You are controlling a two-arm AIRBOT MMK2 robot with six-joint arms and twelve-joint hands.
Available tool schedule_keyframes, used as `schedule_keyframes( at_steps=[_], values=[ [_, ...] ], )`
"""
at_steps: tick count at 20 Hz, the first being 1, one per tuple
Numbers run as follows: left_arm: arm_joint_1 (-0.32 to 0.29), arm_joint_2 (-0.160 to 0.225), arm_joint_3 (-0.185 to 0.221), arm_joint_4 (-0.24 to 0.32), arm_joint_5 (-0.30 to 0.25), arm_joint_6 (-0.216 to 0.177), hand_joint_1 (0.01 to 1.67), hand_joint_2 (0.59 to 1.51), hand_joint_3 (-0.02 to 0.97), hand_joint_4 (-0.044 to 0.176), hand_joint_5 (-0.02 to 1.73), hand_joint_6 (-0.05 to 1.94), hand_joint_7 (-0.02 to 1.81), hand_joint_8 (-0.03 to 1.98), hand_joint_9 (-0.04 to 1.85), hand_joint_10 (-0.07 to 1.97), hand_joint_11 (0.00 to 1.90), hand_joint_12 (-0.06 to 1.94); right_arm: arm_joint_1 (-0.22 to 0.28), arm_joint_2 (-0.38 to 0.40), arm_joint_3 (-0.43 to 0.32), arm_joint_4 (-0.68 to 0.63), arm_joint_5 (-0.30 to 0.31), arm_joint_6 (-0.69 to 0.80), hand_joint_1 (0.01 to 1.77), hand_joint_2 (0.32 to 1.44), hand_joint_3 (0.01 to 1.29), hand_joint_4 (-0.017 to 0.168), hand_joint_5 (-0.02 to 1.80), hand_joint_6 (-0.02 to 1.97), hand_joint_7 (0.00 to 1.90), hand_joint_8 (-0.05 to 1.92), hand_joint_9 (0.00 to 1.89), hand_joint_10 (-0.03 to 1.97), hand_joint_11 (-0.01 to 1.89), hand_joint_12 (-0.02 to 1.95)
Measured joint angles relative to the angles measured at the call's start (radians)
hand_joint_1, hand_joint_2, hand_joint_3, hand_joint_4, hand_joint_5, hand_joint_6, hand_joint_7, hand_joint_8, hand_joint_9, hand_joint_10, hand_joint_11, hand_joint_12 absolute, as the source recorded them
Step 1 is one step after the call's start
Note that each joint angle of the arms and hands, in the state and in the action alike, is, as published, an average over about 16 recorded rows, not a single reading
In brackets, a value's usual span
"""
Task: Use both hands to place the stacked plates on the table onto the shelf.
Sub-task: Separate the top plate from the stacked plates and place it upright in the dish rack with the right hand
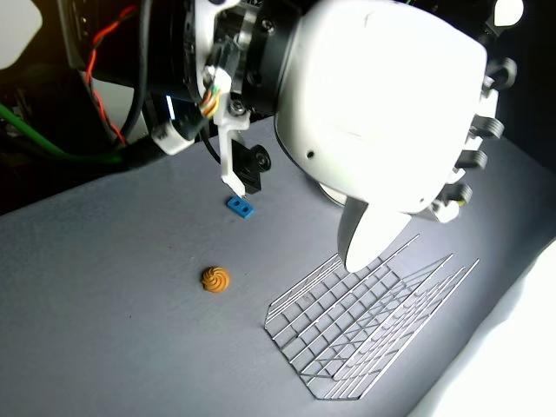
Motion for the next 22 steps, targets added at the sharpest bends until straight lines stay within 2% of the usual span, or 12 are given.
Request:
schedule_keyframes(
  at_steps=[7, 22],
  values=[
    [0.018, -0.008, -0.003, -0.002, 0.01, 0.0, 0.01, 1.09, 0.014, 0.001, 0.06, 0.02, 0.05, 0.01, 0.03, 0.01, 0.02, 0.01, -0.036, -0.052, 0.083, 0.013, 0.003, 0.001, 1.3, 1.01, 0.01, -0.007, 0.87, 1.04, 1.04, 0.94, 1.2, 0.45, 0.88, 1.2],
    [0.041, -0.024, 0.015, -0.007, 0.017, -0.028, 0.01, 1.089, 0.014, -0.001, 0.06, 0.02, 0.06, 0.01, 0.03, 0.02, 0.02, 0.01, -0.188, -0.131, 0.227, -0.014, 0.113, 0.008, 1.3, 1.01, 0.01, -0.007, 0.87, 1.07, 1.03, 0.96, 1.19, 0.46, 0.9, 1.23]
  ],
)
